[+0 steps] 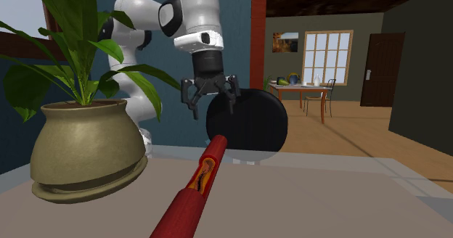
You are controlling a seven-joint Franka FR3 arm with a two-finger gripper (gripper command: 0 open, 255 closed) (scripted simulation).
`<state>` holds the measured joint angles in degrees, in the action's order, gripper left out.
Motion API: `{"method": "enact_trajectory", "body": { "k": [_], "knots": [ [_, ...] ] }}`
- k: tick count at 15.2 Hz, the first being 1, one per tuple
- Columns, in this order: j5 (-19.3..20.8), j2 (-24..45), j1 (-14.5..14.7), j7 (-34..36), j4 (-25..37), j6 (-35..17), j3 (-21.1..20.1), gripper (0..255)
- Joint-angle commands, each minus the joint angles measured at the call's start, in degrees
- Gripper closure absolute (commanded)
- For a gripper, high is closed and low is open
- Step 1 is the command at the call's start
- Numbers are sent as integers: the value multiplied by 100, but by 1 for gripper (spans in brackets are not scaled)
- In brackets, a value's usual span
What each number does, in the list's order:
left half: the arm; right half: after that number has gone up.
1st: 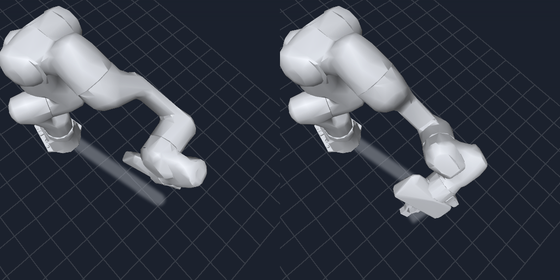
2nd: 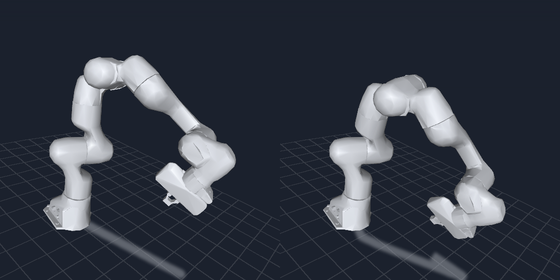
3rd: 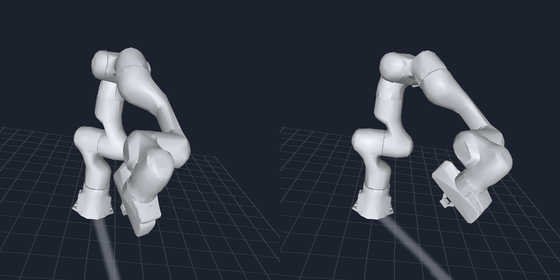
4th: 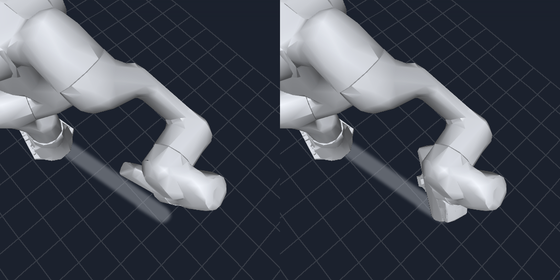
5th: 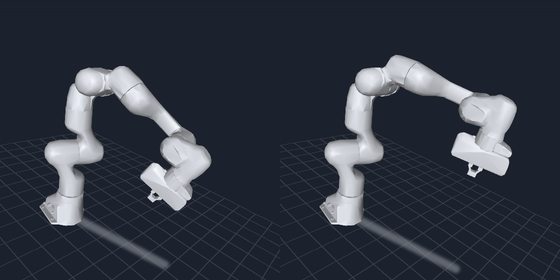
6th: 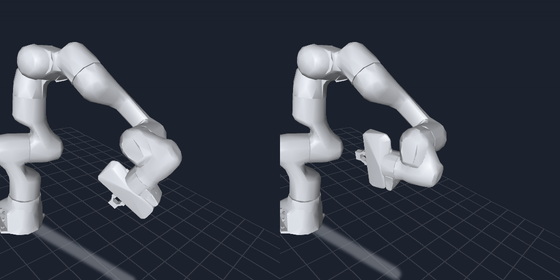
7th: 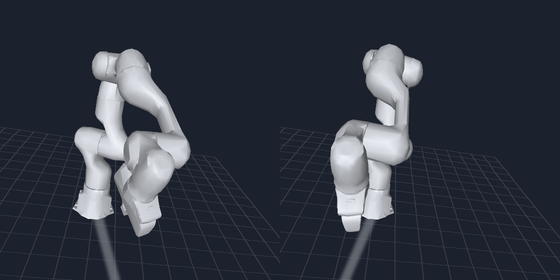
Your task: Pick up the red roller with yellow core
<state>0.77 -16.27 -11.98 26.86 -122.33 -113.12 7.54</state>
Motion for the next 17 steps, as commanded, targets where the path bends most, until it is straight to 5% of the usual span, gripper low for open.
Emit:
{"method": "enact_trajectory", "body": {
  "k": [1,10,17],
  "knots": [
    [-87,291,-111,210,140,-159,111,0],
    [-674,1592,-606,906,849,-722,672,0],
    [-760,1752,-619,840,550,-1172,681,0]
  ]
}}
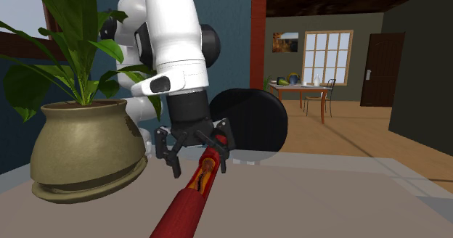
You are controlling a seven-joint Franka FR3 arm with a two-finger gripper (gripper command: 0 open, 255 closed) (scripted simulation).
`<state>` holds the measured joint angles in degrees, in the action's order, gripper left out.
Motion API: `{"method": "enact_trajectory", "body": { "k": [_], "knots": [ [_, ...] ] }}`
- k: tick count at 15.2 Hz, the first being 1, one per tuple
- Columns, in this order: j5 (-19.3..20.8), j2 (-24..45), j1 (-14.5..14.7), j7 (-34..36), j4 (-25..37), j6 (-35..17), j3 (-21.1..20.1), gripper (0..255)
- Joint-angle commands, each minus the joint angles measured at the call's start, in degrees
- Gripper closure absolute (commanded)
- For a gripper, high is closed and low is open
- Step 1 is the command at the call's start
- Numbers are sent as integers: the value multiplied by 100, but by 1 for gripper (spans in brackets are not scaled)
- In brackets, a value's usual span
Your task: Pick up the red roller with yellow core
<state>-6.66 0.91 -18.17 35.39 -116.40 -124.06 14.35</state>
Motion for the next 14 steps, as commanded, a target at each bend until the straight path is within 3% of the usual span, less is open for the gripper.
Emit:
{"method": "enact_trajectory", "body": {
  "k": [1,3,4,14],
  "knots": [
    [-40,77,0,-35,-117,-193,-1,0],
    [-39,77,0,-35,-118,-193,-1,0],
    [-41,82,-2,-38,-112,-191,0,255],
    [-25,49,0,-20,-71,-120,-1,255]
  ]
}}
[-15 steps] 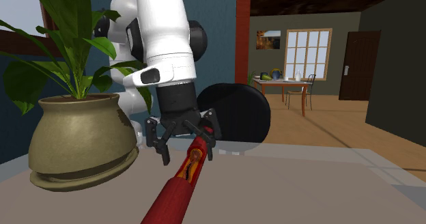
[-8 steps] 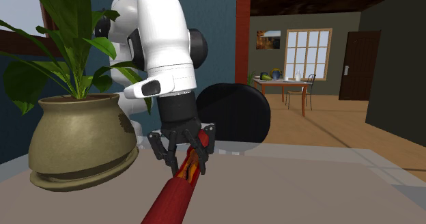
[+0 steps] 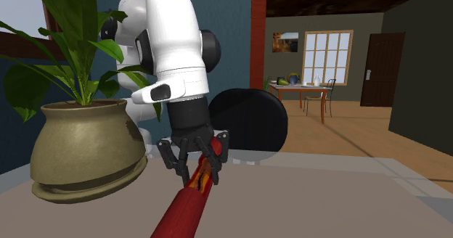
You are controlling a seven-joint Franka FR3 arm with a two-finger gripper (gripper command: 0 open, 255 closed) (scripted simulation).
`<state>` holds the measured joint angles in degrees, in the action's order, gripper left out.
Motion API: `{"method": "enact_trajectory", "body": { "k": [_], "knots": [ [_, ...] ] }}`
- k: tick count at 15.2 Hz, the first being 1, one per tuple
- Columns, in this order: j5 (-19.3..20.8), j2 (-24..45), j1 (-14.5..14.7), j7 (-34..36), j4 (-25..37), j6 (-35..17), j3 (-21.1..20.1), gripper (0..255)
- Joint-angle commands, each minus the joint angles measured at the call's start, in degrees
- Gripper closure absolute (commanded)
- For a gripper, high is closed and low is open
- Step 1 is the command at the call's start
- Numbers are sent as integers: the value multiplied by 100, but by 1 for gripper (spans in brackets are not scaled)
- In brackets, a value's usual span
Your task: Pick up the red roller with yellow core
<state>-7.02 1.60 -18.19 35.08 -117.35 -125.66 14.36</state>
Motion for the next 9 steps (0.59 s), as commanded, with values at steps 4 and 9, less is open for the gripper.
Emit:
{"method": "enact_trajectory", "body": {
  "k": [4,9],
  "knots": [
    [63,-118,4,64,224,333,-1,255],
    [114,-214,4,123,503,702,-1,255]
  ]
}}
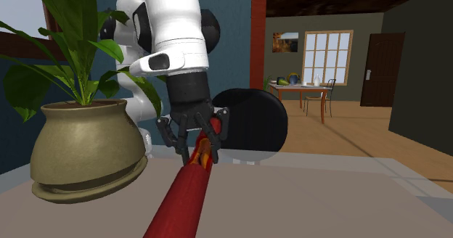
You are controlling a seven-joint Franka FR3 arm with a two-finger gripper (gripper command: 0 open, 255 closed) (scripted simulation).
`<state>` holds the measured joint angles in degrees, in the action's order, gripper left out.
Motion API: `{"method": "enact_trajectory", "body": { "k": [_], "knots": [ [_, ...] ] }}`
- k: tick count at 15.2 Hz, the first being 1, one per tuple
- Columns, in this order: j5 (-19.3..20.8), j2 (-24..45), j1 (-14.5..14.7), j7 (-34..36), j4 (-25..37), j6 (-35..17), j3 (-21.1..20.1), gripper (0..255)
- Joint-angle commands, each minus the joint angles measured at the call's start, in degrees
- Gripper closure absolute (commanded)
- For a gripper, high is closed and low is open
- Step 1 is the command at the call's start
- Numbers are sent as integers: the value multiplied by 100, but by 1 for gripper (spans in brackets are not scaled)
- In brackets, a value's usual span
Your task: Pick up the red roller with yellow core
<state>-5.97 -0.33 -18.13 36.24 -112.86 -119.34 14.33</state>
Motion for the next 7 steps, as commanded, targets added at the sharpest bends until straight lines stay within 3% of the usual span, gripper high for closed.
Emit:
{"method": "enact_trajectory", "body": {
  "k": [1,7],
  "knots": [
    [17,-36,-2,17,114,144,2,255],
    [47,-88,-2,57,376,453,1,255]
  ]
}}
